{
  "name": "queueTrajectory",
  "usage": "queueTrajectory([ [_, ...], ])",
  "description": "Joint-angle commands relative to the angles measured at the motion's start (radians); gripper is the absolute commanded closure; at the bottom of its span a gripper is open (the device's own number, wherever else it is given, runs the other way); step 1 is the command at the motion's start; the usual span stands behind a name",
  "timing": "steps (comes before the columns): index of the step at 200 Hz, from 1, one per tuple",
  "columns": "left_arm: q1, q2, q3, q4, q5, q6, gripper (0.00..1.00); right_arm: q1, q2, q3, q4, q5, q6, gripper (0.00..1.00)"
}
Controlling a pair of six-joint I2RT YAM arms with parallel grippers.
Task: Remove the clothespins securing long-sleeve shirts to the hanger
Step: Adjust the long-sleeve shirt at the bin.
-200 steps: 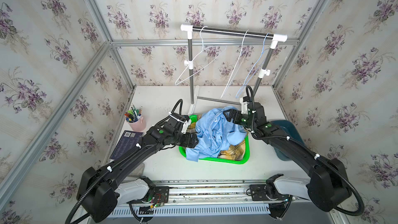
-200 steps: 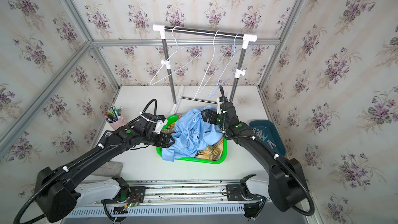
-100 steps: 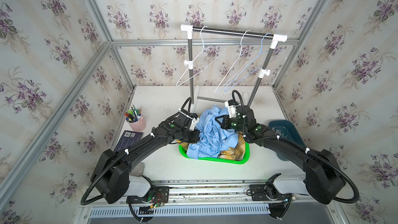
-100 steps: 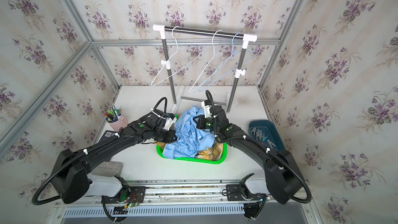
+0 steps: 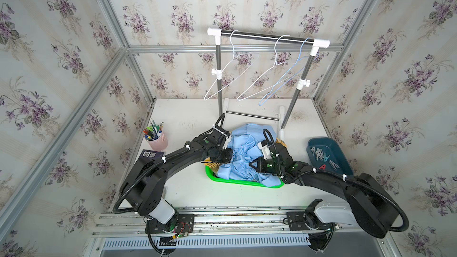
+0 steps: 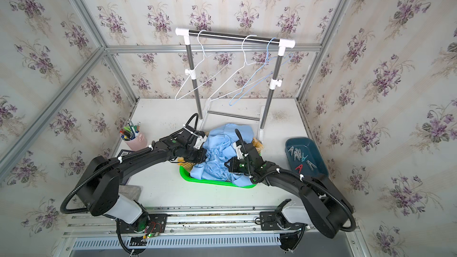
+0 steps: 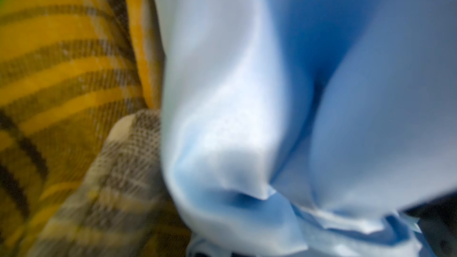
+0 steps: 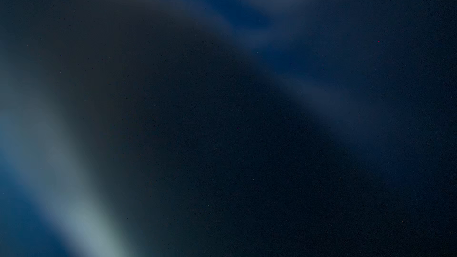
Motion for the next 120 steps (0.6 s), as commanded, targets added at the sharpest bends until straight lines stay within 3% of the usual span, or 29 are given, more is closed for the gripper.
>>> queueTrajectory([
  [1, 0.0, 0.021, -0.009, 0.028, -0.041, -0.011, 1.0, -0.011, 0.094, 0.065, -0.017, 0.102, -0.012, 1.0],
  [35, 0.001, 0.075, -0.026, 0.03, -0.073, -0.05, 1.0, -0.003, 0.294, 0.19, -0.109, 0.206, 0.005, 1.0],
  [51, -0.007, 0.057, -0.029, 0.029, -0.076, -0.048, 0.99, 0.04, 0.344, 0.219, -0.139, 0.311, -0.016, 1.0],
  [68, -0.015, 0.001, -0.007, 0.001, -0.115, -0.033, 0.85, 0.047, 0.334, 0.196, -0.123, 0.304, -0.004, 1.0],
  [99, -0.044, -0.144, 0.066, -0.124, -0.202, 0.011, 0.54, 0.051, 0.195, 0.107, -0.095, 0.309, 0.018, 0.87],
  [120, -0.064, -0.223, 0.102, -0.166, -0.23, 0.022, 0.46, 0.052, 0.138, 0.076, -0.116, 0.283, 0.02, 0.86],
])
